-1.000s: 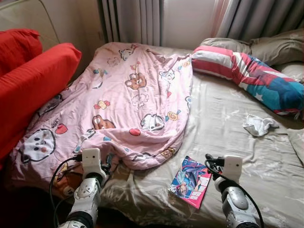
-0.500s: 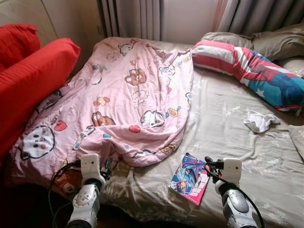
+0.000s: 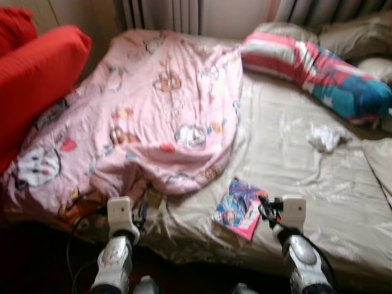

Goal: Clean up the room

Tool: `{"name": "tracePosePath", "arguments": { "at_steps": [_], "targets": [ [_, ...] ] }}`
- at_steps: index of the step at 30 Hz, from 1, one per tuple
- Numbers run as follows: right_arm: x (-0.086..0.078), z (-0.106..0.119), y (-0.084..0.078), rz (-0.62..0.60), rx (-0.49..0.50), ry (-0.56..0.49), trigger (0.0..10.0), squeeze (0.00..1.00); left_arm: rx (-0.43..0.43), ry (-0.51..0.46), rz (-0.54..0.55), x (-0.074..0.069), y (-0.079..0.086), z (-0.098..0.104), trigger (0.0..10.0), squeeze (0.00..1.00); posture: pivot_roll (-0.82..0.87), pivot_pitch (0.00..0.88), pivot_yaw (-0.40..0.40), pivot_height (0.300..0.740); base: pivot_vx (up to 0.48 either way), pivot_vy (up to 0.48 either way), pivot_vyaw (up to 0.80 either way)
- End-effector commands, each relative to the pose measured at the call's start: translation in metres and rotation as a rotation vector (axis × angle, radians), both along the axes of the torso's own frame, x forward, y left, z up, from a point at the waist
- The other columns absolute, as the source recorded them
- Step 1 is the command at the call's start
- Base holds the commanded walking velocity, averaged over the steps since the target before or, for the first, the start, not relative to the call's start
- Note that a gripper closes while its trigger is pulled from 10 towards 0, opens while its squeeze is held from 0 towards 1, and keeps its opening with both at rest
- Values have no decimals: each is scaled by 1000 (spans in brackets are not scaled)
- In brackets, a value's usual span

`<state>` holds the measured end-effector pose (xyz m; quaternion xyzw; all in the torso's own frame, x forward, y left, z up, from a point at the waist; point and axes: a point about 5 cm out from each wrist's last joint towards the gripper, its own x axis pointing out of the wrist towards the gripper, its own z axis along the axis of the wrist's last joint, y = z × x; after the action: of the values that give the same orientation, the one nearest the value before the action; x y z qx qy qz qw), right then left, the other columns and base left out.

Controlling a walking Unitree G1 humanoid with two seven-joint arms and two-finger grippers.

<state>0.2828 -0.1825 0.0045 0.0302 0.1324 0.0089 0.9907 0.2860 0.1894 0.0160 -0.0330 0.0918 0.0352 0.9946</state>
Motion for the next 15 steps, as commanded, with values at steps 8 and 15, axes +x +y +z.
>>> {"name": "tracePosePath", "arguments": {
  "at_steps": [8,15],
  "targets": [
    [-7,-6,6,1,17,8,10000,0,-3,-19,-29,2,-3,4,10000,0,-63,200,-11,645,0,0,0],
    [-7,-6,7,5,22,13,10000,0,-9,-9,-47,3,-8,3,10000,0,-74,194,-8,645,0,0,0]
  ]
}}
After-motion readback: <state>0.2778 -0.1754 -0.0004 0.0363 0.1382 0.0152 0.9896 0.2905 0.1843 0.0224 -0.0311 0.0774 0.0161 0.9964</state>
